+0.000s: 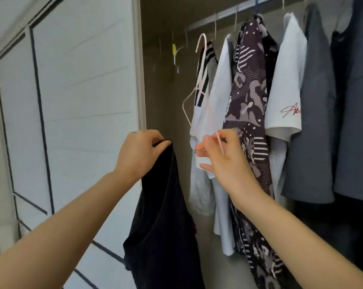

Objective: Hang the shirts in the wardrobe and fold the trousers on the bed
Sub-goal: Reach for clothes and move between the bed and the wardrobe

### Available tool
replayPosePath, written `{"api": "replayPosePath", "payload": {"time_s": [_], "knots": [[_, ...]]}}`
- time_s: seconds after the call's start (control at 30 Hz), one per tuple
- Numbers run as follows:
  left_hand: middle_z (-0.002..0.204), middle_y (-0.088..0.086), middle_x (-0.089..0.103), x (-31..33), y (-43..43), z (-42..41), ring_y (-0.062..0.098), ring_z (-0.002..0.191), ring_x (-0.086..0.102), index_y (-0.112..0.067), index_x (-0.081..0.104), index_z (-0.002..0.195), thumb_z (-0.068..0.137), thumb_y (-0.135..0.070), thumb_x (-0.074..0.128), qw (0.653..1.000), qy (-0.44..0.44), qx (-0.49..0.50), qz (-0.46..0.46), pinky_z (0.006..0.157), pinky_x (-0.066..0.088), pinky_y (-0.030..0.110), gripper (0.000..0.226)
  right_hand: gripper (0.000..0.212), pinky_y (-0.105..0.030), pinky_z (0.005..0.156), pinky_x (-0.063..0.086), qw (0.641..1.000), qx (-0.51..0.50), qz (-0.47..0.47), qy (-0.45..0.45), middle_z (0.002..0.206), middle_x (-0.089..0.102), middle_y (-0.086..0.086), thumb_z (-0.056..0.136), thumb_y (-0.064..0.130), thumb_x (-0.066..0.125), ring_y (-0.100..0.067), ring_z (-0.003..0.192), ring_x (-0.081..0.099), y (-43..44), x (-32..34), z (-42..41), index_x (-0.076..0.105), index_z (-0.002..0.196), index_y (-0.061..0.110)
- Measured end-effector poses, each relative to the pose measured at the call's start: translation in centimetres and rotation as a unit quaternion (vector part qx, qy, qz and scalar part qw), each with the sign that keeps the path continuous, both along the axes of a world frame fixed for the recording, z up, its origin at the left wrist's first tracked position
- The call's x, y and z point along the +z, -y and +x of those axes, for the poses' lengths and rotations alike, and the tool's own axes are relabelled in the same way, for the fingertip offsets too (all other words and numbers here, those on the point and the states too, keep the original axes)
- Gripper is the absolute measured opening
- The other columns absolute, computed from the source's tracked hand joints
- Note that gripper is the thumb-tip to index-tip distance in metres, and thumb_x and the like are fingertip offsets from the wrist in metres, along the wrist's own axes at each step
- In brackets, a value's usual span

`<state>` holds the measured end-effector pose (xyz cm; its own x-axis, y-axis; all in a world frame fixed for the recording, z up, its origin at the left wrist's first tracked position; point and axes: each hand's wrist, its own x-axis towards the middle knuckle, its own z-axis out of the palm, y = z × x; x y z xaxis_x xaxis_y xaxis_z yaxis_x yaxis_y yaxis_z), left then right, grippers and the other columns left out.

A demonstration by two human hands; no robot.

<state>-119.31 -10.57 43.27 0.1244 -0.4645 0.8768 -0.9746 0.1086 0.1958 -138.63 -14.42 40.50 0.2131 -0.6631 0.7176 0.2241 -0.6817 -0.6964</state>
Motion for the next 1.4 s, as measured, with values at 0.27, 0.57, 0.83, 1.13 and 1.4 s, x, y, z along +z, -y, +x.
{"api": "replayPosePath", "payload": {"time_s": [0.27, 0.57, 0.83, 1.13, 1.4], "knots": [[0.07, -0.004, 0.07, -6.9, -5.9, -4.6, 0.015, 0.069, 0.065, -0.018, 0.074, 0.078, 0.091, -0.036, 0.063, 0.989, -0.074, 0.123, 0.045, 0.066, 0.054, 0.032, 0.025, 0.015, -0.035, 0.076, 0.059, 0.984, 0.165, 0.031, 0.049, 0.077, 0.069, -0.009, 0.102, 0.027, 0.044, -0.02, 0.081, 0.068, 0.4, -6.8, -7.5, 0.051, 0.098, 0.014], [0.057, -0.01, 0.061, -14.0, -12.6, -6.6, 0.01, 0.06, 0.06, -0.02, 0.066, 0.063, 0.087, -0.027, 0.069, 0.95, -0.185, 0.205, 0.147, 0.056, 0.044, 0.026, 0.025, 0.018, -0.042, 0.079, 0.056, 0.933, 0.325, 0.142, 0.059, 0.068, 0.064, -0.007, 0.092, 0.04, 0.054, -0.019, 0.07, 0.065, 0.5, -16.0, -10.4, 0.064, 0.097, 0.025], [0.056, 0.005, 0.062, -18.5, -17.9, -4.7, 0.015, 0.053, 0.059, -0.01, 0.071, 0.065, 0.086, -0.03, 0.073, 0.892, -0.369, 0.201, 0.168, 0.051, 0.043, 0.021, 0.029, 0.017, -0.04, 0.068, 0.056, 0.863, 0.444, 0.243, -0.003, 0.066, 0.061, -0.009, 0.094, 0.029, 0.052, -0.021, 0.068, 0.063, -1.0, -20.8, -10.9, 0.066, 0.097, 0.02], [0.075, 0.004, 0.07, -25.4, -23.5, -1.8, 0.008, 0.063, 0.063, -0.012, 0.076, 0.078, 0.09, -0.02, 0.07, 0.821, -0.46, 0.262, 0.212, 0.051, 0.049, 0.016, 0.015, 0.019, -0.04, 0.057, 0.056, 0.816, 0.467, 0.329, -0.094, 0.057, 0.057, -0.012, 0.091, 0.02, 0.053, -0.022, 0.054, 0.06, -1.4, -26.1, -10.8, 0.07, 0.094, 0.013], [0.066, 0.008, 0.062, -29.4, -27.3, 1.0, 0.022, 0.064, 0.06, -0.01, 0.072, 0.071, 0.091, -0.019, 0.069, 0.799, -0.48, 0.307, 0.192, 0.06, 0.05, 0.032, 0.022, 0.02, -0.025, 0.044, 0.03, 0.79, 0.47, 0.367, -0.142, 0.046, 0.029, 0.0, 0.089, 0.015, 0.051, -0.011, 0.041, 0.026, -1.8, -28.9, -9.7, 0.069, 0.089, 0.008]]}}
